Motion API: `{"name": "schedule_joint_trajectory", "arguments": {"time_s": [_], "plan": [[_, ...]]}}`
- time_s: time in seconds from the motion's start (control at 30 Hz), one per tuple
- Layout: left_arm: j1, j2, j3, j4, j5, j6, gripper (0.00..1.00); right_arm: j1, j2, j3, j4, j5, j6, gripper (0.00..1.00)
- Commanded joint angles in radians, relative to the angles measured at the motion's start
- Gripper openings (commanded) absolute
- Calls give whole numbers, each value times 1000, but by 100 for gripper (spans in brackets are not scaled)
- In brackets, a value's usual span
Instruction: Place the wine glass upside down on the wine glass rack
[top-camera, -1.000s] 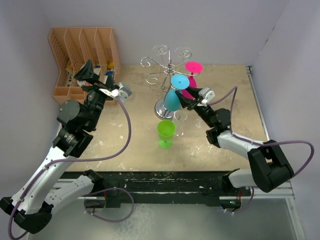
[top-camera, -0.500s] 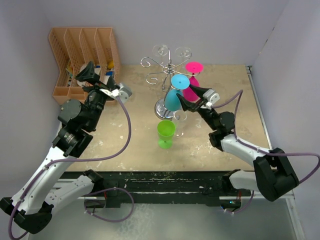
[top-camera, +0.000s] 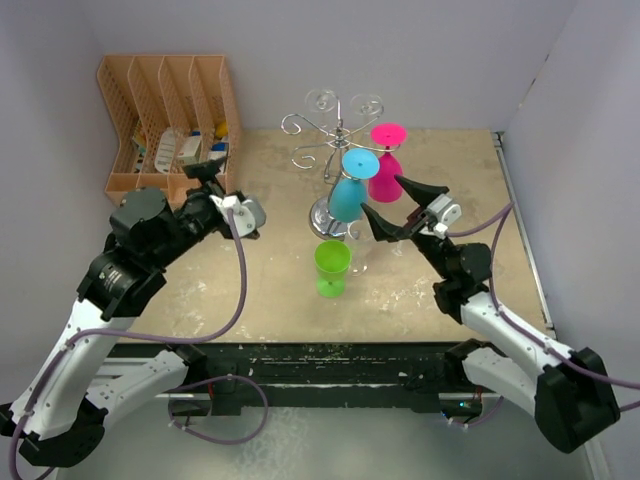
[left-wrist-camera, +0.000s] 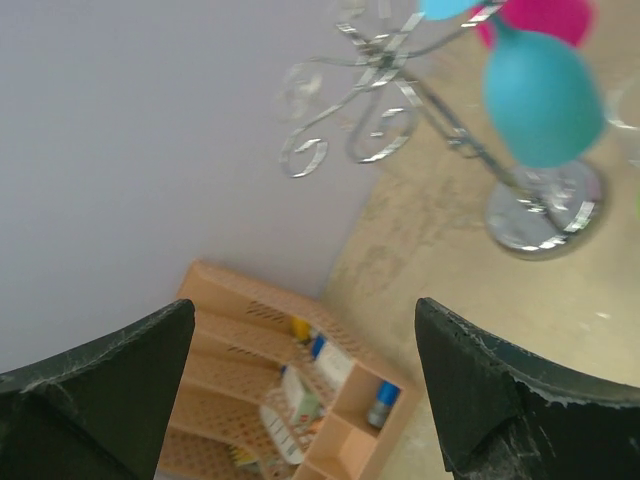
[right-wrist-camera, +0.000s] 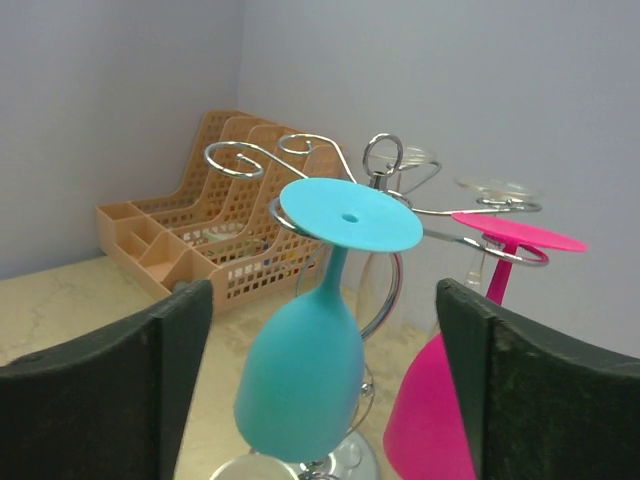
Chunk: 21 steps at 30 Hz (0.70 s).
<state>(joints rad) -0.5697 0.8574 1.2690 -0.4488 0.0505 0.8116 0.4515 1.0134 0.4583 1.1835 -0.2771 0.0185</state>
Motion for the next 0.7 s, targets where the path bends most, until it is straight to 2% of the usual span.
{"name": "schedule_joint_trajectory", "arguments": {"time_s": [0.0, 0.13, 0.23, 0.4, 0.47, 0.53, 0.6, 0.67], "plan": [[5, 1, 26, -248, 292, -65, 98, 0, -129, -27, -99, 19, 22, 99], [3, -5, -16, -281, 348, -100, 100, 0, -265, -38, -272, 52, 72, 100], [0, -7, -41, -284, 351, -108, 100, 0, -336, -17, -442, 90, 177, 100], [-9, -26, -81, -263, 328, -122, 100, -1, -331, 128, -825, 31, 274, 100], [-12, -45, -106, -232, 290, -127, 100, -2, -345, 146, -914, 115, 418, 100], [-17, -67, -136, -198, 251, -124, 100, -2, -376, 136, -909, 26, 418, 100], [-20, -83, -167, -165, 203, -128, 100, -2, -391, 154, -957, 89, 455, 99], [-21, -99, -185, -143, 177, -132, 100, -2, -337, 236, -1115, 190, 427, 89]]}}
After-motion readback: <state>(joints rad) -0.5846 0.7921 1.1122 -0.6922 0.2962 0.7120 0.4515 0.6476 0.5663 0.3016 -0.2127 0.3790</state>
